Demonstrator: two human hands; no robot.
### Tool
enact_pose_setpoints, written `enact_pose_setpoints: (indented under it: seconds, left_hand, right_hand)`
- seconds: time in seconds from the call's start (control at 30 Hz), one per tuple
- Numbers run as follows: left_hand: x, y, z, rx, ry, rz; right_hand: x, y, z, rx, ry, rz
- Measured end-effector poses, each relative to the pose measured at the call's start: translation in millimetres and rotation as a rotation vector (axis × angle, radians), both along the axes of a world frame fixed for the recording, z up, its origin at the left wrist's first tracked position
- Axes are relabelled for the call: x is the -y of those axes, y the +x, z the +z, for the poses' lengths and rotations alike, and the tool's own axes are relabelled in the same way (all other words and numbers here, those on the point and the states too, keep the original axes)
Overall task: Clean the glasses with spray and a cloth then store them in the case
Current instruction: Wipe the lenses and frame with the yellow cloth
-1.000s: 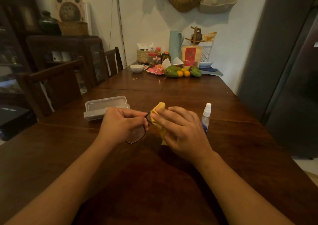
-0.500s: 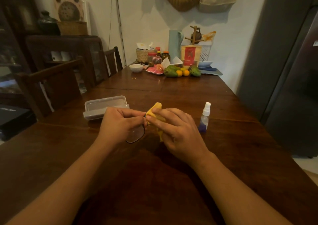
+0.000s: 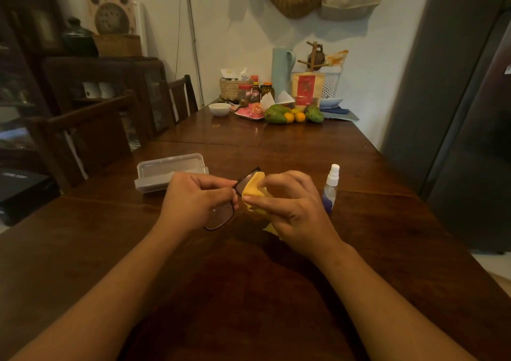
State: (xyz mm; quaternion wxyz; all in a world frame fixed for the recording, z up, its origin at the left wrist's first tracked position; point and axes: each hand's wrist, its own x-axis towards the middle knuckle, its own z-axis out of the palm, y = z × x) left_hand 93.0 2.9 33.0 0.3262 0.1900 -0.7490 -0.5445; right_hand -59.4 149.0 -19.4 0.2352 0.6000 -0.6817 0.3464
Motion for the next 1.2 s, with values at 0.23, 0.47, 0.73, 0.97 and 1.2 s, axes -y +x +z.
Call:
enact_pose_setpoints:
  seconds: [0.23, 0.47, 0.73, 0.97, 1.2]
  left_hand:
    - [0, -1, 0, 0.0, -0.028, 0.018]
    - [3, 0, 0, -0.015, -0.024, 0.011]
    - [1, 0, -1, -0.03, -0.054, 0.008]
    - [0, -1, 0, -0.07, -0.023, -0.017]
    - [4, -2, -3, -0.059, -0.064, -0.02]
  right_hand:
    - [5, 4, 0, -0.012, 0.0, 0.02]
    - [-3, 1, 0, 0.144, -0.047, -0.024]
    - [12, 27, 12, 1.503, -0.241, 0.248]
    - [13, 34, 20, 1.807, -0.2, 0.43]
    - [9, 33, 21, 1.579, -0.015, 0.263]
